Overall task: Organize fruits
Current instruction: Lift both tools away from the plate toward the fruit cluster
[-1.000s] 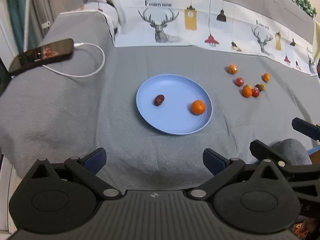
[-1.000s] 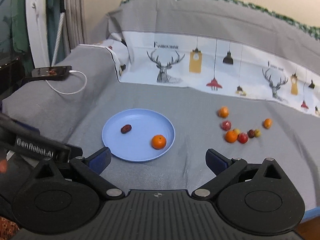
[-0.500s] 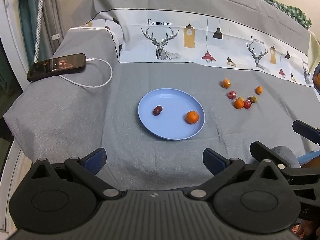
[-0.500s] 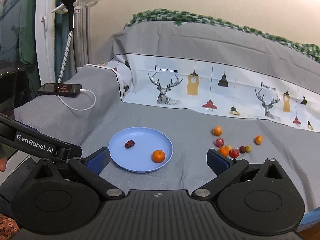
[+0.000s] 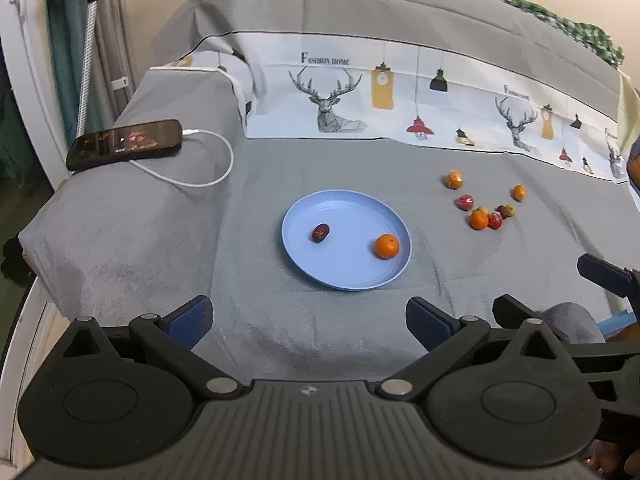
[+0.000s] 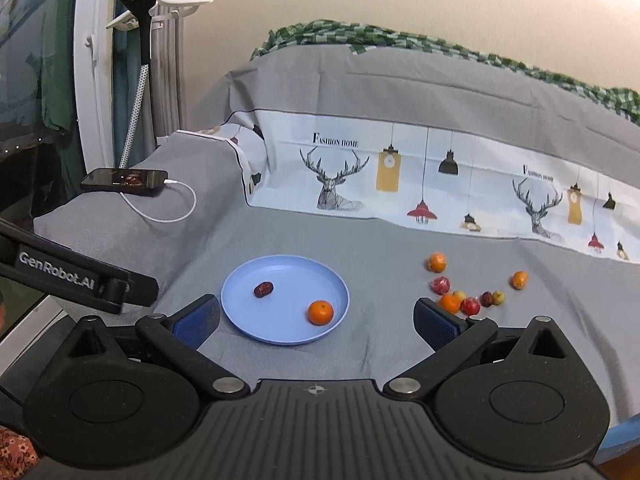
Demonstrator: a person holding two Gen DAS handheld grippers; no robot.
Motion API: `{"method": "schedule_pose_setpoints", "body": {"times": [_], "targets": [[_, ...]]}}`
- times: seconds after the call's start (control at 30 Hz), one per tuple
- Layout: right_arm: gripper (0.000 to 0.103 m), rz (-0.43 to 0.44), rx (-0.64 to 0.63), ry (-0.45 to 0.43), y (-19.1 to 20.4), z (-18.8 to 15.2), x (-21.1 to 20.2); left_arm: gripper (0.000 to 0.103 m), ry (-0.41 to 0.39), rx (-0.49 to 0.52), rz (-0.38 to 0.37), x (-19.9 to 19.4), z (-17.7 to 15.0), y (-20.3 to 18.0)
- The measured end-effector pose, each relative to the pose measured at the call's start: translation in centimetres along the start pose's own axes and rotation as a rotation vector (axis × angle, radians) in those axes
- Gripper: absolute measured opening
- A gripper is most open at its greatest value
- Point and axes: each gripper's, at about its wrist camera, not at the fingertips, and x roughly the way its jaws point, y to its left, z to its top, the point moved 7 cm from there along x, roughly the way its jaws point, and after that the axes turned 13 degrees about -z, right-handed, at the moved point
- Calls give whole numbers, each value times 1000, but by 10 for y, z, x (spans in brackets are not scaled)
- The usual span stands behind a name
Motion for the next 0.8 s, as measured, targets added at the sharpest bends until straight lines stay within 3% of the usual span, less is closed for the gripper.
{"method": "schedule_pose_setpoints", "body": {"times": [0.23,0.43,0.8], "targets": [[102,-3,48,47,-11,-7,14,103,67,12,-1,24,3,-4],[102,-61,110,53,-32,-9,26,103,92,0,-19,48,21,-14],[102,-255,295,118,-129,-24,73,103,138,85,-45,119,70,-79]]}}
